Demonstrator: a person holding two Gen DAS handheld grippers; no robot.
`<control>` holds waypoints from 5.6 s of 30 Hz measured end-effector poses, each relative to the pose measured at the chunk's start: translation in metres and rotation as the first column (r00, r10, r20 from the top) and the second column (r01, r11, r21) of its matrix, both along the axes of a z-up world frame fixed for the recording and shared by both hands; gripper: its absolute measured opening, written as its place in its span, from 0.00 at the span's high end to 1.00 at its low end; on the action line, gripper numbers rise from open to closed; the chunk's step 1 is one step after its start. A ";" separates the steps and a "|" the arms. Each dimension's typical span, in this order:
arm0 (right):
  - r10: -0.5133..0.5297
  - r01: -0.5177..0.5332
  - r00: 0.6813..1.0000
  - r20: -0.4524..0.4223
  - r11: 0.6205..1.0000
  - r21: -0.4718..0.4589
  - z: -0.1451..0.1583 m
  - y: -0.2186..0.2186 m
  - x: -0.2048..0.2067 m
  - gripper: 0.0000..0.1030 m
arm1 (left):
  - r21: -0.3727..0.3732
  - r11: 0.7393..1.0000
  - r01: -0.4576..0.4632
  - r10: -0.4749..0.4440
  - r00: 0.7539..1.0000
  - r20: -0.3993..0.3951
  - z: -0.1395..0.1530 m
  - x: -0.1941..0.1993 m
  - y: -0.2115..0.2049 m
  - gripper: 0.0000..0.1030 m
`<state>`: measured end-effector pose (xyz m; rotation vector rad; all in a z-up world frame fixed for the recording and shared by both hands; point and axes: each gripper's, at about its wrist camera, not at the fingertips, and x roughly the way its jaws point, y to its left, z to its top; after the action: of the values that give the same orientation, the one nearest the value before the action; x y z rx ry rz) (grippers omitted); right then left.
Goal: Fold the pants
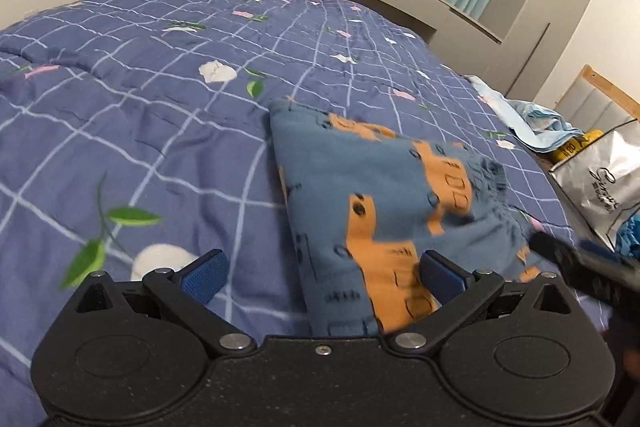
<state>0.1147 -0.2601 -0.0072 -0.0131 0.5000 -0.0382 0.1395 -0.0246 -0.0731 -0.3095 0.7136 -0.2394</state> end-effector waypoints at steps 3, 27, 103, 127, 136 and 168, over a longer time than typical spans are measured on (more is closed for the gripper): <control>0.008 -0.008 0.999 -0.041 1.000 -0.001 0.004 0.014 0.020 0.00 | 0.016 1.000 0.019 -0.019 1.000 0.003 0.001 -0.003 -0.003 0.01; -0.027 0.026 0.999 0.041 0.999 0.037 0.004 0.001 0.012 0.00 | 0.082 0.996 -0.014 0.009 0.998 0.066 0.021 0.026 0.007 0.01; 0.065 -0.079 0.991 -0.121 0.990 -0.117 -0.004 0.012 0.085 0.00 | 0.027 0.999 0.023 -0.025 0.998 0.056 -0.007 -0.002 -0.003 0.00; 0.042 -0.052 0.995 -0.089 0.993 -0.110 -0.017 0.012 0.077 0.00 | 0.029 0.999 0.023 -0.025 0.998 0.060 -0.008 -0.002 -0.003 0.00; 0.043 -0.051 0.996 -0.081 0.994 -0.093 -0.019 0.009 0.076 0.00 | 0.029 0.999 0.023 -0.025 0.998 0.061 -0.008 -0.002 -0.003 0.00; 0.050 -0.051 0.997 -0.065 0.998 -0.024 -0.026 0.001 0.074 0.00 | 0.072 0.997 -0.019 0.024 0.997 -0.070 0.008 0.011 -0.013 0.00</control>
<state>0.1888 -0.2587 -0.0335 -0.0517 0.5632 0.0053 0.1500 -0.0373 -0.0655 -0.2584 0.7870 -0.1830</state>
